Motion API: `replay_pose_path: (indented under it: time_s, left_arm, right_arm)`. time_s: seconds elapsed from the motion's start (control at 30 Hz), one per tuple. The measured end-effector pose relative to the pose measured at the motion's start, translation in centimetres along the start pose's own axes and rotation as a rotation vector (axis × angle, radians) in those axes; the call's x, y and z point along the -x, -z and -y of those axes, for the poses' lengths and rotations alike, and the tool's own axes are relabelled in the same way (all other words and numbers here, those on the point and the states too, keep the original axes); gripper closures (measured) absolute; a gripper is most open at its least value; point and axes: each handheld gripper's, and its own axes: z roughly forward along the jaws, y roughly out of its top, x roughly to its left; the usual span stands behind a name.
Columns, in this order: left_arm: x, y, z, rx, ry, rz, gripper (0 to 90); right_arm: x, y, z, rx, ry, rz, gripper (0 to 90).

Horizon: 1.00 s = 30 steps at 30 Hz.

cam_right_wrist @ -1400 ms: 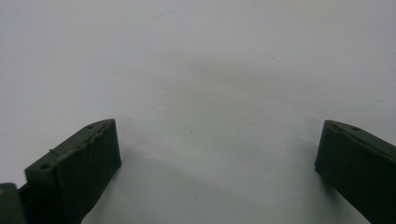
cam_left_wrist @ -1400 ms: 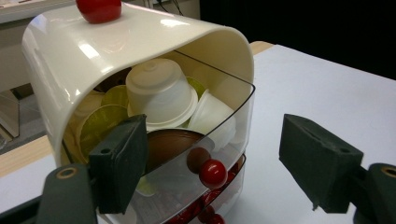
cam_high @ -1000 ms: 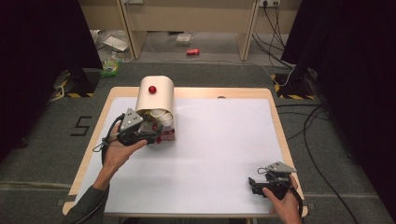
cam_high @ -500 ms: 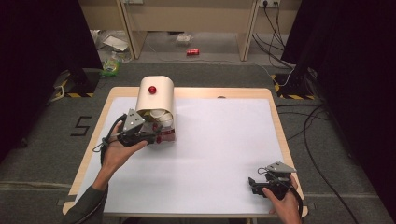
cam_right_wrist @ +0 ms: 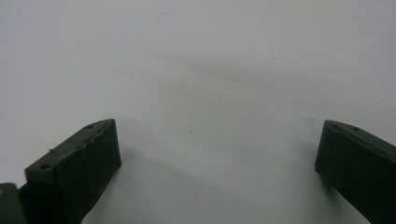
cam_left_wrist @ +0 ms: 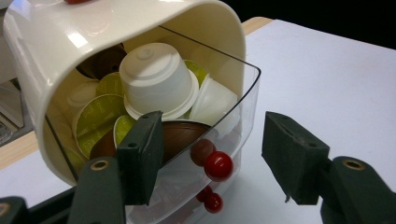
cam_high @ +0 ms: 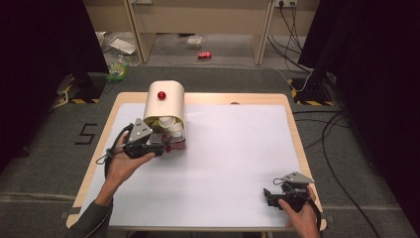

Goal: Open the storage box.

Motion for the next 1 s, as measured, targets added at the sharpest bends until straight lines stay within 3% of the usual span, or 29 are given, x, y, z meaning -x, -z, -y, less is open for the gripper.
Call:
replay_pose_path:
  time_s: [0.13, 0.33, 0.8, 1.0]
  left_arm:
    - [0.3, 0.5, 0.4, 0.013, -0.016, 0.008, 38.3]
    - [0.9, 1.1, 0.9, 0.017, -0.005, 0.018, 37.9]
    - [1.3, 2.2, 1.0, 0.036, -0.028, 0.006, 37.7]
    - [0.8, 1.6, 0.9, 0.017, 0.009, 0.04, 37.7]
  right_arm:
    - [0.0, 0.0, 0.0, 0.0, 0.0, 0.0, 0.4]
    - [0.0, 0.0, 0.0, 0.0, 0.002, 0.0, 0.4]
    - [0.0, 0.0, 0.0, 0.0, 0.002, -0.001, 0.4]
    - [0.0, 0.0, 0.0, 0.0, 0.002, 0.0, 0.4]
